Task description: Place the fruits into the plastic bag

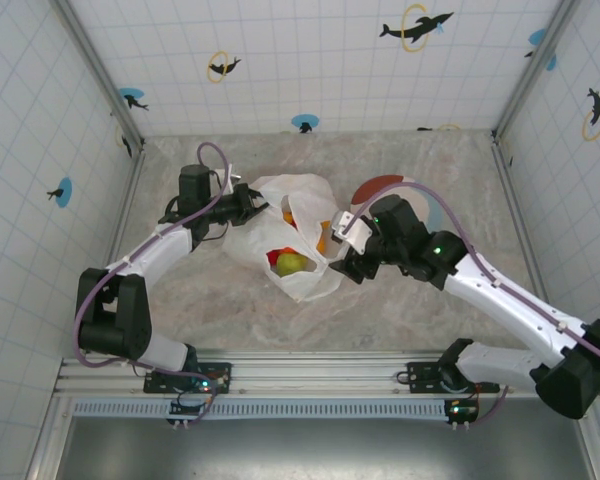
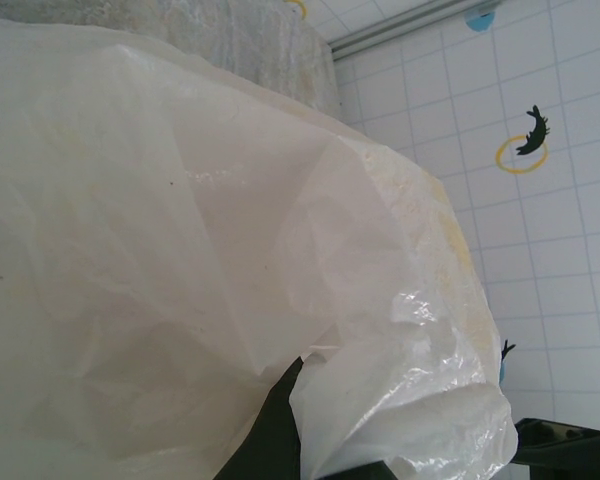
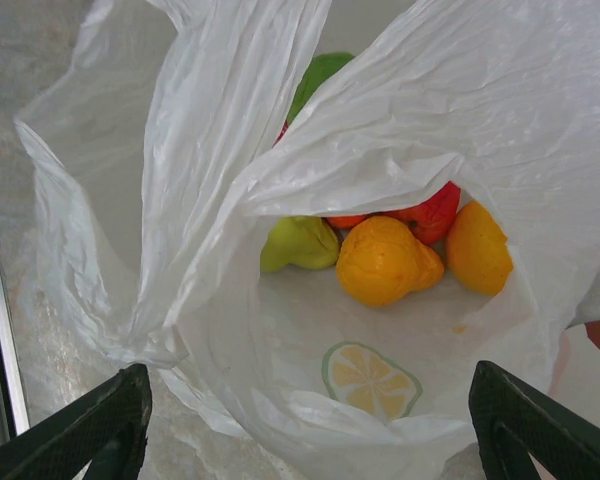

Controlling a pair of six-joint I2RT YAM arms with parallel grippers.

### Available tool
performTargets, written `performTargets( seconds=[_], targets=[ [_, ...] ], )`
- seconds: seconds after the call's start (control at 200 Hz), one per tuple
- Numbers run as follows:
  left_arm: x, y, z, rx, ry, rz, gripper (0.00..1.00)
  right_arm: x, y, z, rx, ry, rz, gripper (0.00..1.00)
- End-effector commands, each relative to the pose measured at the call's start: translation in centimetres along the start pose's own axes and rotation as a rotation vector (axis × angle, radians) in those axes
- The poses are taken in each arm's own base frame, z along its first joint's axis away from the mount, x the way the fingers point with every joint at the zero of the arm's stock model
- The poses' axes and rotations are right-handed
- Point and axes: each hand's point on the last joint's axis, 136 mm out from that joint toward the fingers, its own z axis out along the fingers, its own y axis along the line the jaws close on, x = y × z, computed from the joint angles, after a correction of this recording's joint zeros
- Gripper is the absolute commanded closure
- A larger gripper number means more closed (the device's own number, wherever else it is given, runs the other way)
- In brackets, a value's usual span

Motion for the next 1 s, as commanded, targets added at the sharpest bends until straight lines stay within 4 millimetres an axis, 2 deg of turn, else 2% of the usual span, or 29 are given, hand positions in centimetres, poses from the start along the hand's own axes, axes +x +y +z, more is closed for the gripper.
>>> performTargets(
  seconds=[0.0, 0.095, 0.245, 0.475, 0.595, 0.711, 0.851, 0.941, 0.996],
  targets=[
    [-0.6, 0.1, 0.0, -0.006, -0.005, -0.001, 1.0, -0.3, -0.2, -0.5, -0.004, 0.024, -0.044, 0.19],
    [-0.5, 0.1, 0.1, -0.006, -0.001, -0.003, 1.0, 0.2, 0.0, -0.3, -0.014, 0.045, -0.047, 0.24],
    [-0.5, 0.2, 0.0, -0.01, -0.002, -0.008, 1.0, -0.2, 0.2, -0.1, -0.003, 0.048, -0.092, 0.29],
    [-0.5, 0.2, 0.0, -0.01, -0.003, -0.007, 1.0, 0.0, 0.5, 1.4, 0.015, 0.121, -0.164, 0.34],
    [-0.6, 0.2, 0.0, -0.012, -0.005, -0.006, 1.0, 0.3, -0.4, 2.0, 0.053, 0.151, -0.174, 0.44],
    [-0.6, 0.3, 0.0, -0.017, -0.005, -0.009, 1.0, 0.4, -1.0, 1.8, 0.07, 0.129, -0.158, 0.59],
    [-1.1, 0.7, 0.0, -0.052, -0.023, 0.005, 1.0, -0.7, -1.0, 1.2, 0.028, -0.029, -0.074, 0.76],
    [-1.7, 0.9, -0.3, -0.087, -0.053, 0.04, 1.0, -1.7, -1.5, 1.0, 0.005, -0.145, 0.023, 0.92],
    [-2.0, 0.7, -0.6, -0.099, -0.075, 0.065, 0.92, -2.1, -2.2, 0.8, 0.012, -0.193, 0.09, 0.95]
  ],
)
